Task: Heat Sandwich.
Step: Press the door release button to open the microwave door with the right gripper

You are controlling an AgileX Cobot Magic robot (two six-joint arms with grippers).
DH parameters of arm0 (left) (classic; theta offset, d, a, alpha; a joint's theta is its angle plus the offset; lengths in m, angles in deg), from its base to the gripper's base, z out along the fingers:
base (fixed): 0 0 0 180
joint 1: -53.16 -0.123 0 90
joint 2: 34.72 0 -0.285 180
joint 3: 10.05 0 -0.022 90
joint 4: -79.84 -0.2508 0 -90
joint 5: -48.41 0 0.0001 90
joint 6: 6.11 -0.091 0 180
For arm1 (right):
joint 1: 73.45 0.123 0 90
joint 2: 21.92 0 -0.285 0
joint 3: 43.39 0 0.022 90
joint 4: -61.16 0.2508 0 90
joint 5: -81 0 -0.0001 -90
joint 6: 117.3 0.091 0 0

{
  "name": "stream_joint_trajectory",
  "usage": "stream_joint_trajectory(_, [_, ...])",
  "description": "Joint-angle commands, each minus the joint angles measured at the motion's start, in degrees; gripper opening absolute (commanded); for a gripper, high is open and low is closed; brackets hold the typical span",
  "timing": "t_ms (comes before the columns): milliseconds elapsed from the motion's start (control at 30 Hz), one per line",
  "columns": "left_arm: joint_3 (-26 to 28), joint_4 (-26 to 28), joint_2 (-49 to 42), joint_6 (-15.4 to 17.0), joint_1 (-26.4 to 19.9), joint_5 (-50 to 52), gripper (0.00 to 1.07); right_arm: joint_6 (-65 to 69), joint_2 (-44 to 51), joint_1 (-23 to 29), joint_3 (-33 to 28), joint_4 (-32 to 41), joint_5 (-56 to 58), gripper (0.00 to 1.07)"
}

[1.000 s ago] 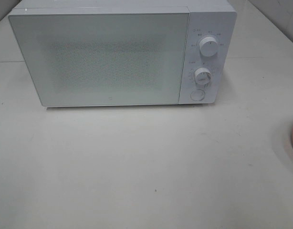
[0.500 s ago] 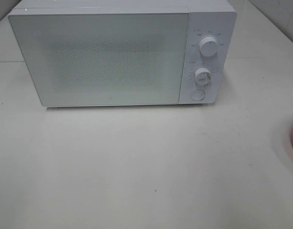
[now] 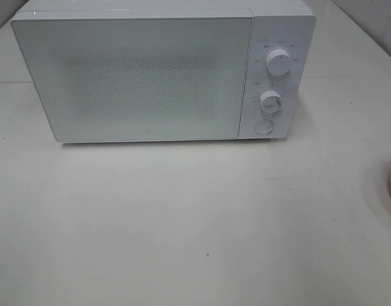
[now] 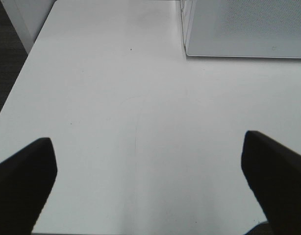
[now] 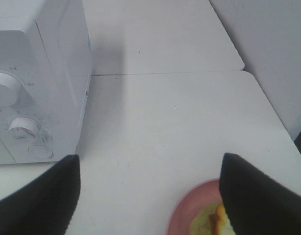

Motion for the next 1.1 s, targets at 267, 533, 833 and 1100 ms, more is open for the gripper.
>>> stream_joint_trajectory(267, [-0.06,-0.06,-0.97,0.06,-0.11,0.86,0.98,0.17,-10.08,-0.06,-2.81,0.06,-18.28,0.75])
stream_joint_trajectory(533, [-0.06,-0.06,-0.97,0.06,-0.11,0.86,0.98,-2.52,-10.26,-0.06,-10.49,3.21,-32.95,0.73])
stream_joint_trajectory(833, [-0.06,-0.06,-0.97,0.06,-0.11,0.86,0.98,-6.07,-17.59,0.57,-13.24,4.76,-47.27,0.73])
stream_joint_trajectory(1100, [-0.06,-0.06,-0.97,0.06,-0.11,0.86,0.98,-16.84,-23.66,13.24,-15.7,15.64,-56.72,0.73])
